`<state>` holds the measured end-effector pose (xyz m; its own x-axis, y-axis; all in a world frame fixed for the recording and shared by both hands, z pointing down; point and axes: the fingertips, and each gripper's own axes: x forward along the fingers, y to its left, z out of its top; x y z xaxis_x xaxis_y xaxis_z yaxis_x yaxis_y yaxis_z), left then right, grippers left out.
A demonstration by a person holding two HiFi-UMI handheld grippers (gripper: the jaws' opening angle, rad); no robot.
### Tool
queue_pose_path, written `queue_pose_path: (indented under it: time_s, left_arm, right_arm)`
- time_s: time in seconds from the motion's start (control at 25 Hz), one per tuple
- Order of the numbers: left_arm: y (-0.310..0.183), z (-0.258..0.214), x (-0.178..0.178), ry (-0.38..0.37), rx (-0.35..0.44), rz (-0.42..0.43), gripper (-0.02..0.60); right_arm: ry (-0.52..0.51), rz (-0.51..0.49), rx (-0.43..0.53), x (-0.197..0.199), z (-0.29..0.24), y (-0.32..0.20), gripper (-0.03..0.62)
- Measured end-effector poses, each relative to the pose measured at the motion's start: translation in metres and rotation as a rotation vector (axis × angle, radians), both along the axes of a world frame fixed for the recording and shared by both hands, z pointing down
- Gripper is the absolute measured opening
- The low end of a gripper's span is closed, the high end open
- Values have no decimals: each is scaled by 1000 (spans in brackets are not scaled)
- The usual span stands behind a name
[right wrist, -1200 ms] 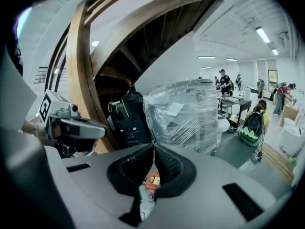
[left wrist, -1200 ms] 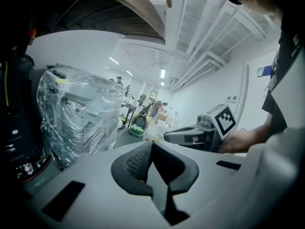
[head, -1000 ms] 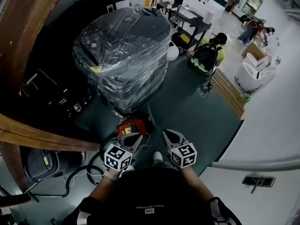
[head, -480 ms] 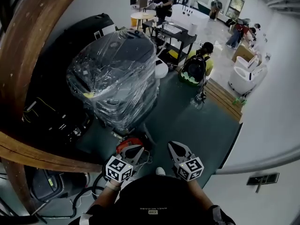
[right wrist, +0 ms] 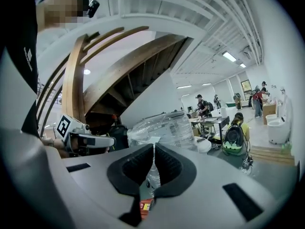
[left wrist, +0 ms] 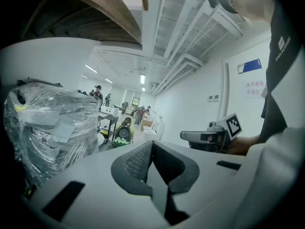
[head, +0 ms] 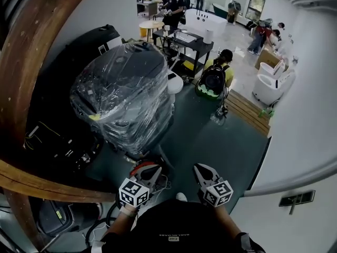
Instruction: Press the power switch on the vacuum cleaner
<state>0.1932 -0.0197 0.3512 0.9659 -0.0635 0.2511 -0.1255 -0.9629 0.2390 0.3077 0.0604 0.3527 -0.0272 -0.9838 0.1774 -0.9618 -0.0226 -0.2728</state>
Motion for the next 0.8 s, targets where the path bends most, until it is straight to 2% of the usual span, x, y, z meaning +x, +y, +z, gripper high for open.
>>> queue_pose_path:
  time_s: [0.8]
  left_arm:
    - [4, 7, 8, -13, -4, -3, 15]
  right_arm:
    - [-39, 35, 14, 15, 4, 10, 32]
